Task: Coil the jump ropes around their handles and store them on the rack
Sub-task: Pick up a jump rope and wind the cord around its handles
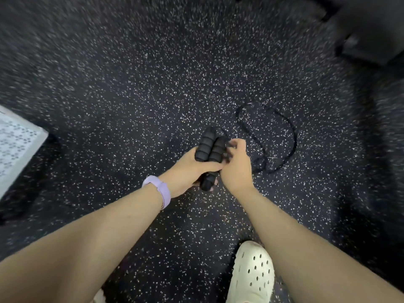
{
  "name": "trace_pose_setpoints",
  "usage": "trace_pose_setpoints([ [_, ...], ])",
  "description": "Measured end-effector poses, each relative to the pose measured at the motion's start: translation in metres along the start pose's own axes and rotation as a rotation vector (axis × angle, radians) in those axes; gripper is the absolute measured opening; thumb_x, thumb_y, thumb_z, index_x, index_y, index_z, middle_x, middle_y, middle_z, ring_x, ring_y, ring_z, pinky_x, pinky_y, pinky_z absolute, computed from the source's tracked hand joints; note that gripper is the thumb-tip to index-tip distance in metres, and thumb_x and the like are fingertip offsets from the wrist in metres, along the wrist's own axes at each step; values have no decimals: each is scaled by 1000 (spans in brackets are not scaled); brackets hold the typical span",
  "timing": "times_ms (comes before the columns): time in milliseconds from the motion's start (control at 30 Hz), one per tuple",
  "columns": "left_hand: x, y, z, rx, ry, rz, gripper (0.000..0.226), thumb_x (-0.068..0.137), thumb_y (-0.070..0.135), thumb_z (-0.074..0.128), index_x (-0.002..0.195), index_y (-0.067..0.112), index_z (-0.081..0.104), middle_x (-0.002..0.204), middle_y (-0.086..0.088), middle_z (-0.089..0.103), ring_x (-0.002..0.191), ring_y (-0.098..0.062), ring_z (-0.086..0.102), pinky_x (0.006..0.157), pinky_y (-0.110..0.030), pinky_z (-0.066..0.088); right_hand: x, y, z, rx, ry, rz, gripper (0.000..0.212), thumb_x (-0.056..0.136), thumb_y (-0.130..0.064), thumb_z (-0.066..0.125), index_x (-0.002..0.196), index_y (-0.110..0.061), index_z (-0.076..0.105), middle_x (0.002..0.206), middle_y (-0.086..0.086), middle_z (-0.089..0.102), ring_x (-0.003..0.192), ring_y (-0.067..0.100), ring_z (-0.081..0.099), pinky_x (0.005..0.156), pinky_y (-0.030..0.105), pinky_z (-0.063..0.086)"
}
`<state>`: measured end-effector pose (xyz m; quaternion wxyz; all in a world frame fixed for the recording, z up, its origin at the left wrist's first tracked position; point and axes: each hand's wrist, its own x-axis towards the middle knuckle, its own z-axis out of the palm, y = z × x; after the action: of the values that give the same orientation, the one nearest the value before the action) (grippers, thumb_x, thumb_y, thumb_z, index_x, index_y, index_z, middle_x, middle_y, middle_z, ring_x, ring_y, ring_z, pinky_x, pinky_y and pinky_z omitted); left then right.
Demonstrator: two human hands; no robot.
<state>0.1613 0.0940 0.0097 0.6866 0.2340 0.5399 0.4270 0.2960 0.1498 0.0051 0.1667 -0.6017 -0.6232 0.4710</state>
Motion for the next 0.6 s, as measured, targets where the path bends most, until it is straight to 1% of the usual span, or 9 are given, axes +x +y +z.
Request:
trace_pose_setpoints([
  [67,-19,36,6,-14,22,54,36,85,15,80,118,20,66,99,-11,76,70,-26,71,61,-38,57,-5,-40,-12,295,-57,146,17,104,-2,45,113,-10,56,107,16,69,86,26,62,73,37,50],
  [133,-42,74,14,-11,59,121,38,88,13,78,122,20,63,106,-11,77,78,-29,73,62,-40,58,-19,-86,-25,572,-170,256,30,109,-24,44,110,-6,68,106,21,73,79,29,65,68,43,52],
  [200,-69,114,25,26,100,199,35,90,16,77,122,24,64,112,-6,77,96,-28,74,67,-42,59,-36,-128,-42,786,-288,298,50,105,-55,46,119,-16,73,114,13,77,95,30,74,88,49,55],
  [233,-83,133,31,44,119,233,35,91,16,76,123,26,64,114,-4,76,104,-28,73,73,-46,61,-46,-148,-51,831,-339,266,52,102,-61,48,120,-21,75,114,10,78,99,27,75,94,49,53],
  [267,-99,151,36,58,138,266,34,93,16,74,124,26,63,115,-3,76,107,-29,72,80,-50,61,-57,-167,-60,832,-373,213,47,100,-60,54,117,-24,78,112,9,79,97,24,76,94,48,52],
  [333,-134,180,46,116,173,324,29,96,15,69,121,28,63,112,-2,77,106,-28,72,85,-51,62,-84,-205,-75,826,-404,114,37,99,-47,62,122,-21,74,109,11,79,89,24,75,84,45,54],
  [400,-173,200,55,180,175,360,22,97,19,68,115,30,66,103,0,79,99,-27,75,74,-45,64,-112,-232,-85,878,-441,87,37,99,-37,64,131,-16,67,108,13,77,85,28,74,71,46,61],
  [500,-230,218,65,240,134,374,19,98,23,67,117,26,67,97,-7,79,85,-27,78,63,-45,63,-158,-259,-96,932,-479,53,36,100,-37,63,131,-20,66,109,12,76,80,27,75,57,38,58],
  [600,-277,226,73,358,123,363,18,98,29,68,115,23,64,90,-8,78,77,-30,77,62,-43,64,-199,-271,-101,964,-474,14,42,102,-46,58,137,-24,63,124,10,74,106,30,73,66,38,59],
])
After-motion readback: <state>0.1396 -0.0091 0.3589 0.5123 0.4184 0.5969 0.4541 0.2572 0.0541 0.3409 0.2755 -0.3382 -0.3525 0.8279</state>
